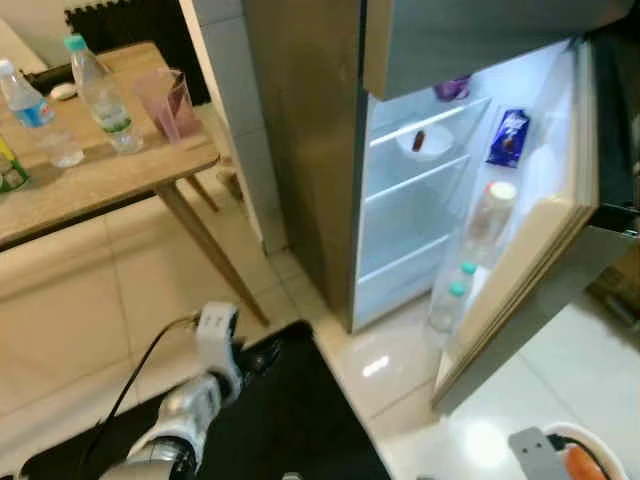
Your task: Restocking fridge
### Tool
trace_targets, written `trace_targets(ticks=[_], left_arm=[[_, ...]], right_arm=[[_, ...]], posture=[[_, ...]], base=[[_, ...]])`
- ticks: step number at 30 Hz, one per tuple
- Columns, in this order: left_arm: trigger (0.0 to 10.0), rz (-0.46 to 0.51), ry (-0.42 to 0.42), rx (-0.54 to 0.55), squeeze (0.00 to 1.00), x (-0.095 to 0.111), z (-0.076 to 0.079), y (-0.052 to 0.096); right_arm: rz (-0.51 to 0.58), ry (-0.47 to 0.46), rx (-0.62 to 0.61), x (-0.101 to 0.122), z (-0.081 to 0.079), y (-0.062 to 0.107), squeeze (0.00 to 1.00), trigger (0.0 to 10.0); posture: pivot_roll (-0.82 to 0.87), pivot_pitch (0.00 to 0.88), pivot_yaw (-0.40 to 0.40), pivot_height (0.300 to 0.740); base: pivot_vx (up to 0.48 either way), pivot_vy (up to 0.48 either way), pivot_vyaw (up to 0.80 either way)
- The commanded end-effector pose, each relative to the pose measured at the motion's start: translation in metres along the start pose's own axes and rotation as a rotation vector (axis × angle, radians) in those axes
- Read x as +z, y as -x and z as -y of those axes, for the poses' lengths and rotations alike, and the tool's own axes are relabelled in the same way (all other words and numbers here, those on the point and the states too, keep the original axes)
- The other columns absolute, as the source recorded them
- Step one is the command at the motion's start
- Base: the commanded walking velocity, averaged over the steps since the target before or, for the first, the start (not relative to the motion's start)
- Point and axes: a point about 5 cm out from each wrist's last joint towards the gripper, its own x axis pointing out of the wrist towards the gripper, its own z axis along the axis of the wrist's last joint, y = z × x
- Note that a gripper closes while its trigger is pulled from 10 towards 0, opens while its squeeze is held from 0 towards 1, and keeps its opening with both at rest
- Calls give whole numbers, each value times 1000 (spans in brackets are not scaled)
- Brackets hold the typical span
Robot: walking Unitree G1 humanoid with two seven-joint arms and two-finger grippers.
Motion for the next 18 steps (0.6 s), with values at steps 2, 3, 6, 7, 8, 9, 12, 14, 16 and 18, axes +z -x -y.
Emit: trace_targets(ticks=[2,3,6,7,8,9,12,14,16,18], left_arm=[[10000,-59,49,93,0,-19,-13,12],[10000,-88,62,124,0,-29,-15,17],[10000,-146,109,187,0,-52,-17,27],[10000,-166,128,205,0,-60,-17,30],[10000,-179,139,216,0,-64,-16,32],[10000,-203,144,225,0,-71,-15,35],[10000,-262,152,233,0,-88,-10,40],[10000,-286,163,242,0,-95,-5,42],[10000,-302,170,252,0,-99,-2,42],[10000,-305,172,254,0,-100,-1,42]], right_arm=[[-4,47,34,3,-4,-1,0,10000],[12,85,55,9,-6,-2,0,10000],[51,179,106,23,-13,-5,0,10000],[66,203,122,28,-16,-6,0,10000],[76,218,132,31,-18,-6,0,10000],[85,236,147,34,-21,-7,0,10000],[110,285,178,41,-28,-7,0,10000],[121,286,182,45,-28,-8,0,10000],[133,277,216,48,-33,-8,0,10000],[138,275,236,49,-36,-7,0,10000]], posture=[[-101,44,-11,740],[-101,36,-19,740],[-99,29,-27,740],[-99,29,-27,740],[-99,29,-27,740],[-99,23,-32,740],[-102,23,-29,740],[-102,23,-27,740],[-97,21,-27,740],[-97,20,-27,740]], base=[[0,0,0],[0,0,0],[0,0,0],[0,0,0],[0,0,0],[0,0,0],[0,0,0],[0,0,0],[0,0,0],[0,0,0]])
